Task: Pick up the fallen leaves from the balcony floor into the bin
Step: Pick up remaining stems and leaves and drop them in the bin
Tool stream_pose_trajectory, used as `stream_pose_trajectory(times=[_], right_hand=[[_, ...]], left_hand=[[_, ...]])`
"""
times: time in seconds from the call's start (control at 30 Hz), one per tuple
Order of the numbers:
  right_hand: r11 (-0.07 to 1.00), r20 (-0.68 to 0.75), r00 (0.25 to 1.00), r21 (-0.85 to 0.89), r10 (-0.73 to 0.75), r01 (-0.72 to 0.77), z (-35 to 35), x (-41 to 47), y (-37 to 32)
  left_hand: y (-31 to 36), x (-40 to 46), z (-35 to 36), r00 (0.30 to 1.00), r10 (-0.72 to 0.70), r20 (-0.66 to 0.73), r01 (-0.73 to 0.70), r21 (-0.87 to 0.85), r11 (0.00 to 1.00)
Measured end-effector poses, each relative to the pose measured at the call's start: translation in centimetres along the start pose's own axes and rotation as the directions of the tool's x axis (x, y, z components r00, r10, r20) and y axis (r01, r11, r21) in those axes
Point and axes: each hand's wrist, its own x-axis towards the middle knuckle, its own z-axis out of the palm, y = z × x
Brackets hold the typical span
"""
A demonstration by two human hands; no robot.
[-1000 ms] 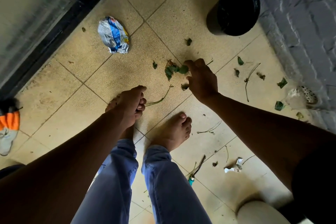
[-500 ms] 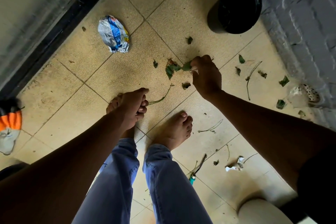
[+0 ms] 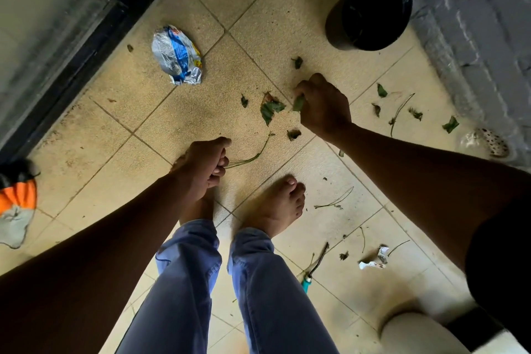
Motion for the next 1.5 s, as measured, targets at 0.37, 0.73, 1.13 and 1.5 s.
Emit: stream_pose_trajectory(times=[0.37, 0.73, 1.13, 1.5], right_hand=[[0.999, -0.007, 1.000, 0.027, -0.022, 0.022, 1.1, 0.0, 1.0], [0.971, -0.191, 0.968, 0.209, 0.160, -0.119, -0.9, 4.6, -0.7], [0.939, -0.151, 0.952, 0.265, 0.266, -0.221, -0.3, 4.3, -1.2], [0.993, 0.076, 0.994, 0.082, 0.080, -0.086, 3.5, -6.3, -2.5]], left_hand=[[0.0, -0.3, 1.0, 0.999, 0.029, 0.025, -0.029, 0.004, 1.000], [0.1, -0.2, 1.1, 1.000, 0.021, 0.009, -0.021, -0.008, 1.000], [0.1, -0.1, 0.0, 1.000, -0.001, -0.022, 0.001, -0.012, 1.000], [-0.8, -0.7, 0.7, 0.999, -0.017, 0.035, 0.019, -0.042, 0.999]])
